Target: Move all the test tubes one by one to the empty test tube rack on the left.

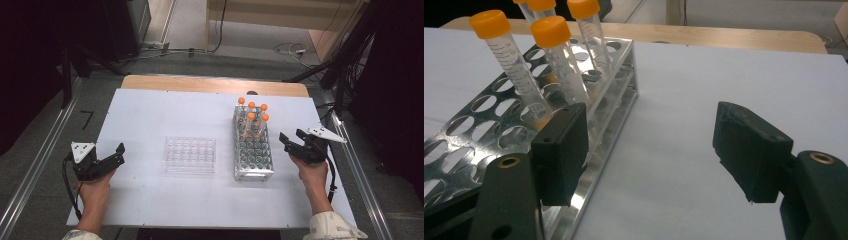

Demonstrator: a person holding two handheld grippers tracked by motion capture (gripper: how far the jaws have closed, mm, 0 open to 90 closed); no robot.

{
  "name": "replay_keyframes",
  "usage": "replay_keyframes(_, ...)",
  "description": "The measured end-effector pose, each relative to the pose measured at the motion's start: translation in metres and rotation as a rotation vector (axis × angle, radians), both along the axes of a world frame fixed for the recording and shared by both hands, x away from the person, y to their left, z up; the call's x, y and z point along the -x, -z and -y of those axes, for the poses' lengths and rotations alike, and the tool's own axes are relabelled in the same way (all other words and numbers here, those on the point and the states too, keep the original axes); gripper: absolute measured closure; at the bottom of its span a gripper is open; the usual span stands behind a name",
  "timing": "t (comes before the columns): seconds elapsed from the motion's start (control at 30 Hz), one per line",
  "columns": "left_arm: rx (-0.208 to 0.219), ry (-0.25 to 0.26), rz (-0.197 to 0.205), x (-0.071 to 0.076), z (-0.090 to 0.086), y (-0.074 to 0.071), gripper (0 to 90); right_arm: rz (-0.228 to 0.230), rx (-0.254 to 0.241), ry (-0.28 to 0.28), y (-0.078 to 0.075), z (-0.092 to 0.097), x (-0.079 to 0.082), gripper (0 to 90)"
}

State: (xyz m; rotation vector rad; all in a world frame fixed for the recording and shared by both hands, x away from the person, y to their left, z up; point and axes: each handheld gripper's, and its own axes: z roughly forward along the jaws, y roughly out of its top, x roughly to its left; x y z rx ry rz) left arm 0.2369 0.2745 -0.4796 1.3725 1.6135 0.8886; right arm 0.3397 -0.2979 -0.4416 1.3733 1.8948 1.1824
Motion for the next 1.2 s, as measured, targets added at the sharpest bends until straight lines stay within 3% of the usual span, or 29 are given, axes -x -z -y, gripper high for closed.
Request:
replay_keyframes(0.5,0.002,-0.001,-0.004,-0.002,0.0,0.001,7.3,0.016,0.023,-0.054,0.003,-0.034,-0.022,34.0)
replay_keyframes(0.8,0.003,-0.001,-0.002,-0.002,0.0,0.001,7.3,0.072,0.046,-0.115,0.009,-0.049,-0.029,49.9)
replay_keyframes(1.0,0.001,0.0,-0.003,-0.002,0.0,0.001,7.3,0.063,0.045,-0.128,0.012,-0.052,-0.031,55.0)
replay_keyframes(1.2,0.0,0.002,-0.005,-0.002,0.0,0.001,7.3,0.09,0.039,-0.152,0.014,-0.053,-0.033,59.4)
